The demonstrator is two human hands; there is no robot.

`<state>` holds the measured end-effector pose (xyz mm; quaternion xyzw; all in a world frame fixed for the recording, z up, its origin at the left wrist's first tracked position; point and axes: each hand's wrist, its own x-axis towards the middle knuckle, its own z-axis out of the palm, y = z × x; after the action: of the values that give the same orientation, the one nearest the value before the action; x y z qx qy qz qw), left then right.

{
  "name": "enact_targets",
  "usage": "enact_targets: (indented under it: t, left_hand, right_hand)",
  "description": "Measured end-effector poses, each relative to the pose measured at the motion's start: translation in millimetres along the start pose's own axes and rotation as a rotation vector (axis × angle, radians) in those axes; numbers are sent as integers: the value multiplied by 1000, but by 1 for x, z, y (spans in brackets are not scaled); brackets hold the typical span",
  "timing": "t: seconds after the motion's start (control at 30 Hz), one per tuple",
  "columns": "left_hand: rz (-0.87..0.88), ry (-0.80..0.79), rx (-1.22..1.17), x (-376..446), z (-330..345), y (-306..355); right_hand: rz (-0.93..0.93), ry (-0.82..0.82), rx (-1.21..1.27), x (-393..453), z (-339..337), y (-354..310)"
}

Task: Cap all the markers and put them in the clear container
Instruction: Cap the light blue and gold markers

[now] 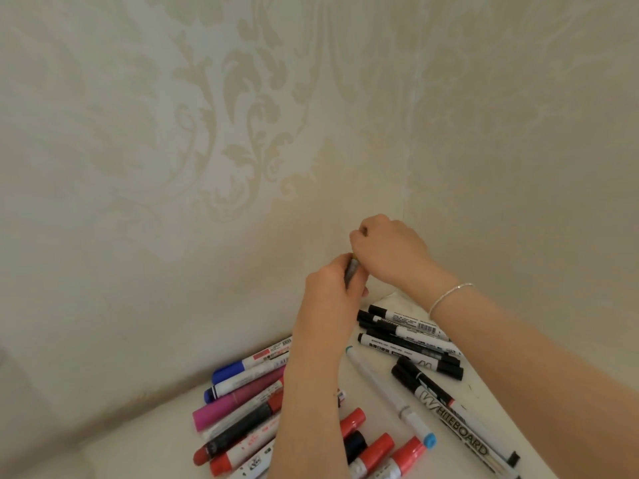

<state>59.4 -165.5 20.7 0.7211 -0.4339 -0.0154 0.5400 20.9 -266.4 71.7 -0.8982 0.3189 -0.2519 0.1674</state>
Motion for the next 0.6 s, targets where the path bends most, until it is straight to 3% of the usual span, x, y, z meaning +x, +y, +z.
enact_targets:
  t: [0.13, 0.37, 0.5, 0.6]
  left_hand:
    - [-10, 24, 58, 1, -2, -4]
    - [-50, 18, -69, 0, 8, 7]
    - [-78, 9, -297, 0, 10, 13]
    - [-72, -89, -464, 0, 4, 15]
  right_hand:
    - [8, -25, -4, 1, 1, -4]
    - [27, -68, 77, -2, -14, 7]
    - [2, -109, 397, -6, -31, 4]
    - [12, -136, 623, -9, -39, 4]
